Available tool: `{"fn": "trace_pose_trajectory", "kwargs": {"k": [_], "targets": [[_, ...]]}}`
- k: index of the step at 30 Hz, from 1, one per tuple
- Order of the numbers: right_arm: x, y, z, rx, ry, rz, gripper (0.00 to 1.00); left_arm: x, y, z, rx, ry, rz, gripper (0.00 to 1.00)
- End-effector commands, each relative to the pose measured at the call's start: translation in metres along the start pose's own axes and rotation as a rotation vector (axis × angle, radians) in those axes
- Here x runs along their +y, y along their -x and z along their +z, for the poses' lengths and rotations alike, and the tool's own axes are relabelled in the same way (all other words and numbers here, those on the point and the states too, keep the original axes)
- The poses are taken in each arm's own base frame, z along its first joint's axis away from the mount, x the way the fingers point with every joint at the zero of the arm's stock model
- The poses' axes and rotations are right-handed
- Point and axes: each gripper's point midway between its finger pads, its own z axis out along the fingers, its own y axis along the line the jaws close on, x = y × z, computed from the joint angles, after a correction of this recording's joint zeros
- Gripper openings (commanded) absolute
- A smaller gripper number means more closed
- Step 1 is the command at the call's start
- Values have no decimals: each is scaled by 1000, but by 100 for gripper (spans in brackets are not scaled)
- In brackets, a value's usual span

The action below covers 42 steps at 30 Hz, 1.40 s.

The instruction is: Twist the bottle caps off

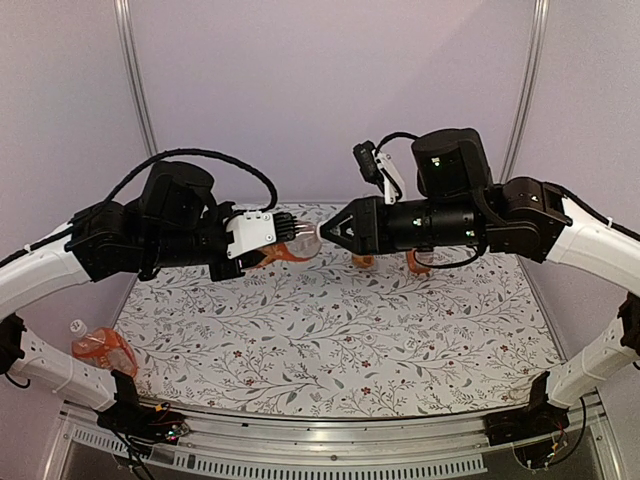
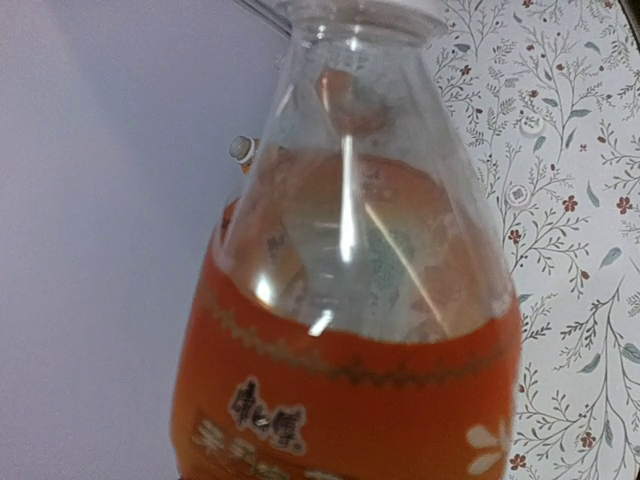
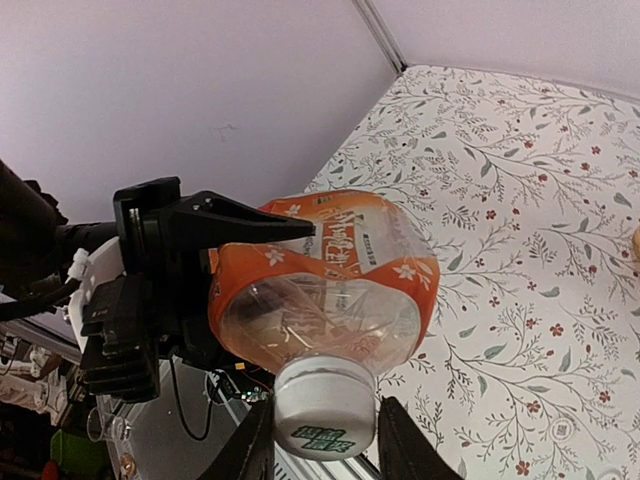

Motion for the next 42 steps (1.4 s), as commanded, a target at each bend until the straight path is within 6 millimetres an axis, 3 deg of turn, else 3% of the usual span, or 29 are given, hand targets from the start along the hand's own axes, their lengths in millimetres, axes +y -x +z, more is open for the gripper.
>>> {"fn": "trace_pose_trajectory", "kwargs": {"k": [1,7,9,10,13,16,19,26,35,38,42], "targets": [[1,4,3,4,11,-4,29,0,8,-4,-34,10,3,23],[5,-5,7,47,50,-34,16,-3,12,-6,-46,-7,-3,22],[12,-8,5,70,90,-78,2,-6,14,-8,-55,-35,-20,21],[17,-13,3,86,118,-145,0,-11,15,-10,-61,-68,-27,21],[25,-36,-5,155,163,-336,0,-42,20,-24,-93,-264,-36,21],[41,-77,-19,234,237,-687,0,-82,25,-48,-134,-528,-52,20],[43,-97,-31,258,274,-968,0,-103,28,-69,-151,-692,-59,20],[28,-107,-30,294,174,-1306,0,-106,32,-73,-156,-732,-58,18],[27,-105,-26,277,147,-1327,0,-104,32,-69,-153,-714,-59,18],[28,-105,-23,275,146,-1304,12,-102,32,-67,-154,-701,-59,18],[29,-98,-21,242,118,-1271,61,-100,31,-67,-150,-683,-56,18]]}}
